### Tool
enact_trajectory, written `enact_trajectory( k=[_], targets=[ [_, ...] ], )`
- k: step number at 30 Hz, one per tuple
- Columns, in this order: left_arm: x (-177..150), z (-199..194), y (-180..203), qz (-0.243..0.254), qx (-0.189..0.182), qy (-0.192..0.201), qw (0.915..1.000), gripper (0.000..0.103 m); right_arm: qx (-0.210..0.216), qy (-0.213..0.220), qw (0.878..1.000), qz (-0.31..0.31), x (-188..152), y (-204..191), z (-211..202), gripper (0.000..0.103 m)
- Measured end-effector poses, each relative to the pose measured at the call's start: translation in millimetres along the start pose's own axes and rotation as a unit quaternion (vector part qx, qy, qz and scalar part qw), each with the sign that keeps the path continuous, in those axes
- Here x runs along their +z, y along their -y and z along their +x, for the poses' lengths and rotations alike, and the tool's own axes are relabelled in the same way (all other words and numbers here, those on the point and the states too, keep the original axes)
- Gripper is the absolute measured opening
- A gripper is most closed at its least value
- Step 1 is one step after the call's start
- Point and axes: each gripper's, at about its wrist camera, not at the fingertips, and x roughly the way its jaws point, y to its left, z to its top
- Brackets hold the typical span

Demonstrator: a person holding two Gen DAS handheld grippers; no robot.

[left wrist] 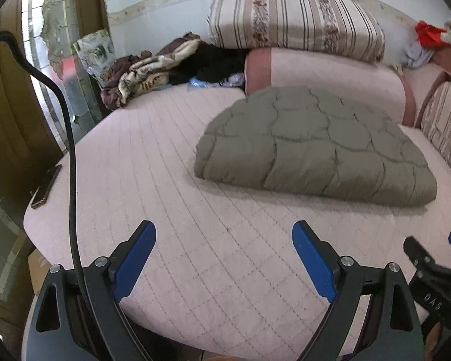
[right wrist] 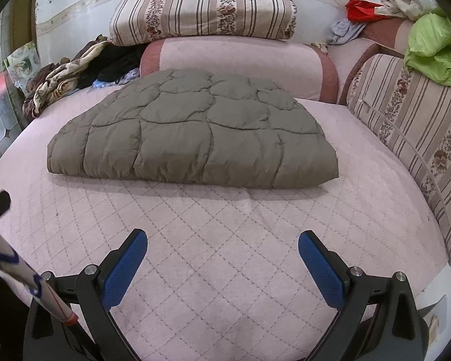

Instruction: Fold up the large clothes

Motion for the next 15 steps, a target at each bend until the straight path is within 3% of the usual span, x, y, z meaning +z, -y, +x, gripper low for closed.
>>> enact_trajectory(
  k=[5,15],
  targets=[
    [-7,12,8,0.013,-0.008,-0.031,0.9994,0.091,-0.006,0.002,1.000,-0.004,1,0,1,0.103],
    [-12,19,16,0.025,-0.015,-0.045,0.9986,0.091,-0.010,-0.003,1.000,0.003,1,3,6,0.103]
  ],
)
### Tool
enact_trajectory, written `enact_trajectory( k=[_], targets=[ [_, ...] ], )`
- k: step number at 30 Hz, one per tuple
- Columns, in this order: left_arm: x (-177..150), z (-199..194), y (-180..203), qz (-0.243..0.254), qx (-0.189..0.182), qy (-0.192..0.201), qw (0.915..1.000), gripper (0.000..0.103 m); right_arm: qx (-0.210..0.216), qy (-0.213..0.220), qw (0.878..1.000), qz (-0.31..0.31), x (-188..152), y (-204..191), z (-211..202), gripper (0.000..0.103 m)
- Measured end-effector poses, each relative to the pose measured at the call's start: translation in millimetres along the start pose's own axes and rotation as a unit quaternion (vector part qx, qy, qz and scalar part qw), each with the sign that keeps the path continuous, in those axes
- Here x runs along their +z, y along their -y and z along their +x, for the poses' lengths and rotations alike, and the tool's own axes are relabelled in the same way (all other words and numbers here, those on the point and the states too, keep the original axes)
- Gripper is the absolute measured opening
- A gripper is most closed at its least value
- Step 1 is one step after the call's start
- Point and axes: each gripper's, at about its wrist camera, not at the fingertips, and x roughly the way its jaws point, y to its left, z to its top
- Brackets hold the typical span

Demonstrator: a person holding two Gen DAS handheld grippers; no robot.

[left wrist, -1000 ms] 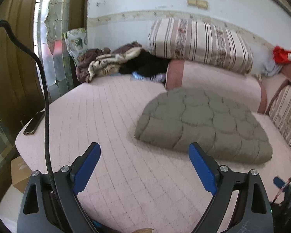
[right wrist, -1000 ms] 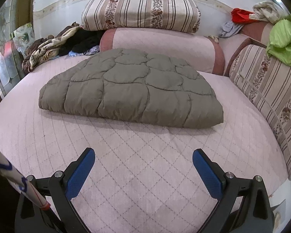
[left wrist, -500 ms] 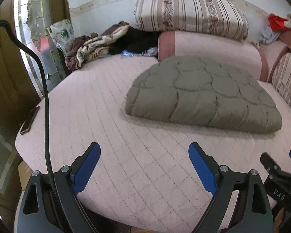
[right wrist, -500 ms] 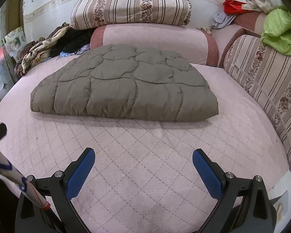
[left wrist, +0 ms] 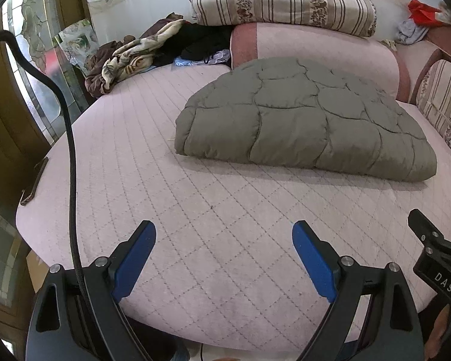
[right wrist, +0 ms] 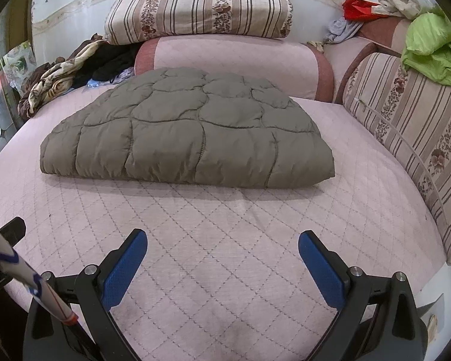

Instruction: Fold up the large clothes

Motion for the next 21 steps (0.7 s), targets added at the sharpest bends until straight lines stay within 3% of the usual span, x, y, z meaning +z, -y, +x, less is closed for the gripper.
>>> enact_trajectory(
  k=[21],
  targets=[
    [-1.9,7.3,-1.0,-0.003,-0.004,-0.011,0.9999,0.091,0.010,-0.009,1.000,-0.006,-4.3,-7.3,4.8,0.103]
  ],
)
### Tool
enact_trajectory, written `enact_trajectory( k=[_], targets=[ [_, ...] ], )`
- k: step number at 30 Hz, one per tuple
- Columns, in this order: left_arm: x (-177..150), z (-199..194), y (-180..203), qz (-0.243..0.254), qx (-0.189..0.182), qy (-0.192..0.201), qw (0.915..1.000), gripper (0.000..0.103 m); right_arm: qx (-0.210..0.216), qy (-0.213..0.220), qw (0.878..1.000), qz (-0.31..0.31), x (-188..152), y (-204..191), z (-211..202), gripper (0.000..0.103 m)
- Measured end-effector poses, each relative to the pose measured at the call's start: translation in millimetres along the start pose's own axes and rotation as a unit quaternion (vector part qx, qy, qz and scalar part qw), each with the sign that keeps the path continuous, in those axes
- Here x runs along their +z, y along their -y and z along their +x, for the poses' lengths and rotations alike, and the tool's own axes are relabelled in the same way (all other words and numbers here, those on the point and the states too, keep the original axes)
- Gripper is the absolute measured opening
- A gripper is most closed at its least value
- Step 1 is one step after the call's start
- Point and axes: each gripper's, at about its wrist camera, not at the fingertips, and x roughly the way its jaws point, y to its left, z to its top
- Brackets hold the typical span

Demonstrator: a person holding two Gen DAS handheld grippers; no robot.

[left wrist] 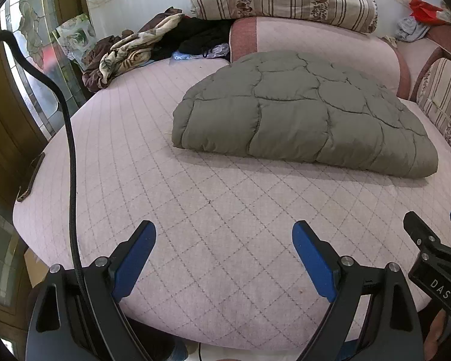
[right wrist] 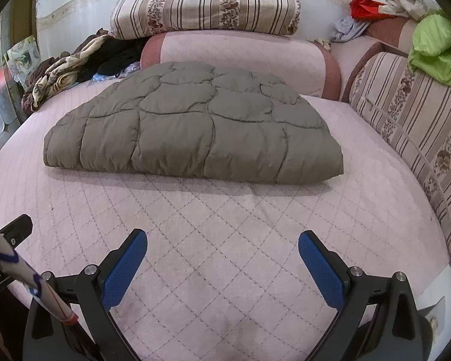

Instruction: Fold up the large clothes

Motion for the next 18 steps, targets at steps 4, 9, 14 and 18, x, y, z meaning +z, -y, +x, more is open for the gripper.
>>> enact_trajectory(
  k=[4,9,14,18],
  targets=[
    [-0.2,0.0,-0.2,0.000,0.000,-0.001,1.0000,0.091,0.001,-0.002,1.000,0.004,-0.2,1.9,0.6,0.102],
    [0.0,-0.5,-0.3,0.000,0.001,-0.002,1.0000,0.091,0.002,0.000,1.000,0.001,-0.9,0.3,-0.2,0.102],
    [0.8,-1.7,-1.2,-0.002,0.003,0.002,1.0000,0.091,0.002,0.007,1.000,-0.003,-0.1,-1.1,-3.1,0.103],
    [3.1,-2.9,-4.2,-0.005,0.007,0.006,0.9999,0.091,0.005,0.012,1.000,-0.003,2.1,-1.6,-5.2,0.102]
  ],
)
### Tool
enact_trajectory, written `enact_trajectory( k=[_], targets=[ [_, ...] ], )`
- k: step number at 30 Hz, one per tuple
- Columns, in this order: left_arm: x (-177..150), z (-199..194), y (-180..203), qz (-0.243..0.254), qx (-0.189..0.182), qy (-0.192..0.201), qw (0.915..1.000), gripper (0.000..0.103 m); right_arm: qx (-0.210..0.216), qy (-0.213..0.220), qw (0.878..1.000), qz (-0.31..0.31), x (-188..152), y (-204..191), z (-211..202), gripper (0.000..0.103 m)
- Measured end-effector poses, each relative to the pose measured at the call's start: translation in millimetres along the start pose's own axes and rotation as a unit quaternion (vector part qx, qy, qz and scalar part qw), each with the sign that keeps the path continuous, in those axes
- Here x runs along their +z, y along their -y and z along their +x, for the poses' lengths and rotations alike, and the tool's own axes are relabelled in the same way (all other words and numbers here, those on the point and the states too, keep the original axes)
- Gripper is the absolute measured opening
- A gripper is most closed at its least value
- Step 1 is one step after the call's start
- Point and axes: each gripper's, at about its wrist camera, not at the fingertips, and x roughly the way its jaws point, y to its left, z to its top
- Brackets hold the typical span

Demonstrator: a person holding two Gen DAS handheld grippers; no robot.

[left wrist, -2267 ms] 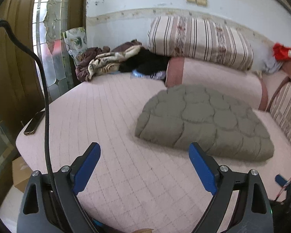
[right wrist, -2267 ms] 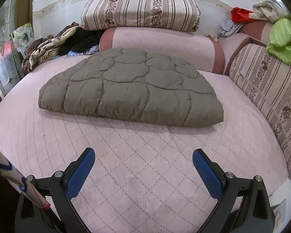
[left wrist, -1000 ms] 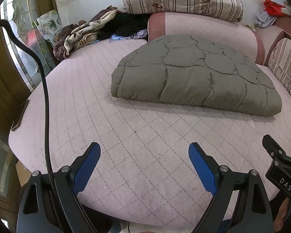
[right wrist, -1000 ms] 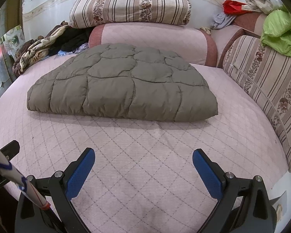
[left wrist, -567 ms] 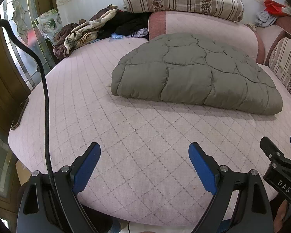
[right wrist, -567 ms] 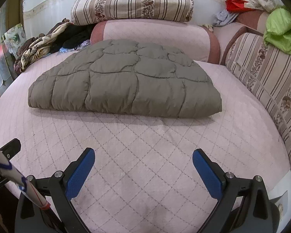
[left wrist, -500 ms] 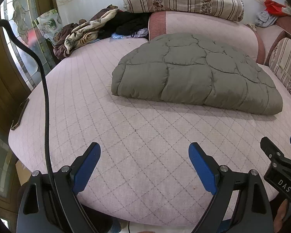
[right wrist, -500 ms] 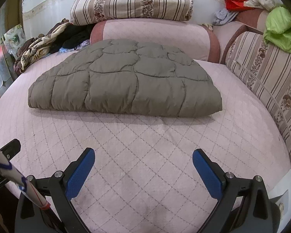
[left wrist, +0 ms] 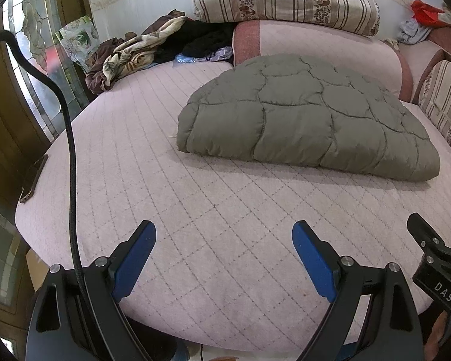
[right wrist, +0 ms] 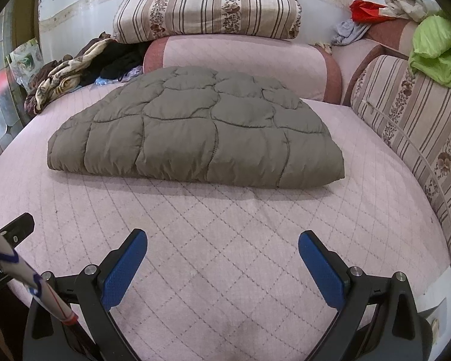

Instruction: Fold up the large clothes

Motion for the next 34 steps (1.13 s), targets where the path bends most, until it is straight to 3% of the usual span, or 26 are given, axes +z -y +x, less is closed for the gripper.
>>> enact_trajectory(
  k=[15,34],
  targets=[
    [10,-5,-15,-0.020,0.010,0.012,0.9997,0.091,0.013,0.020,1.000,-0.020,20,-17,-9,0.103],
    [12,-2,-24,-0.031,0.014,0.010,0.9994,0.091,0.016,0.006,1.000,-0.015,17,-17,-4,0.103]
  ],
)
